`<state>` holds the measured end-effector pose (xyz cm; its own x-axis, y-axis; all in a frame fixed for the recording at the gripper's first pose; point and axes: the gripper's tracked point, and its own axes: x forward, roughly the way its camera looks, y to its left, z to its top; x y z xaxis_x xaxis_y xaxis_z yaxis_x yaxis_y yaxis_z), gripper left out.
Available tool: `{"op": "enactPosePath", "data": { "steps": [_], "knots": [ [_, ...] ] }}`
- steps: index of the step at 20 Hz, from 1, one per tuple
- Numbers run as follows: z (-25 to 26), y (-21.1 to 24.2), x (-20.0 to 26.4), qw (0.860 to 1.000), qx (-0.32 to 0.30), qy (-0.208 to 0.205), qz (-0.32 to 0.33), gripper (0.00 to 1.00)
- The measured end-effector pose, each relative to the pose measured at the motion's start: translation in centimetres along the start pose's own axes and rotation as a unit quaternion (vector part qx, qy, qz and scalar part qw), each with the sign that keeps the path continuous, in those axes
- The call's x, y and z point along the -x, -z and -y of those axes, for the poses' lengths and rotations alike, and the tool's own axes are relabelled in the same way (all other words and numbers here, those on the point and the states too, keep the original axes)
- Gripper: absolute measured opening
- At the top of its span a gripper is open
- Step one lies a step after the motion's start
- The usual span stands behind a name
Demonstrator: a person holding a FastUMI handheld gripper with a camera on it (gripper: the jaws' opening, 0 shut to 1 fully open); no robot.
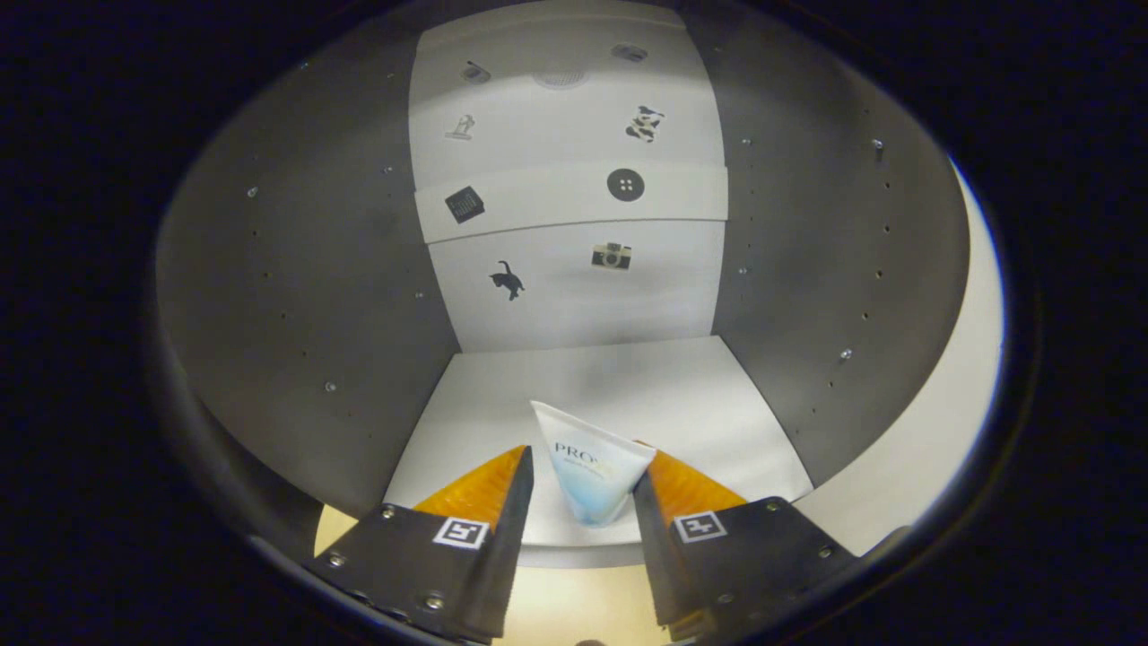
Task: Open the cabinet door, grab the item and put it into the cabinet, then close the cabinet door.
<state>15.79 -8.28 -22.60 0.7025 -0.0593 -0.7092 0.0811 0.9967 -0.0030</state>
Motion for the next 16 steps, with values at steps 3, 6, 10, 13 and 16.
{"op": "enactPosePath", "data": {
  "steps": [3, 6, 10, 13, 16],
  "knots": [
    [0.2, -1.3, 0.9, 0.999, -0.003, -0.001, 0.035, 0.88],
    [0.5, -3.1, 2.6, 0.997, -0.017, -0.009, 0.08, 0.89],
    [1.5, -4.4, 5.4, 0.992, -0.025, 0.004, 0.127, 0.89],
    [2.0, -4.3, 7.9, 0.989, -0.011, 0.018, 0.148, 0.89],
    [2.6, -3.7, 11.2, 0.985, 0.002, 0.031, 0.168, 0.89]
  ]
}}
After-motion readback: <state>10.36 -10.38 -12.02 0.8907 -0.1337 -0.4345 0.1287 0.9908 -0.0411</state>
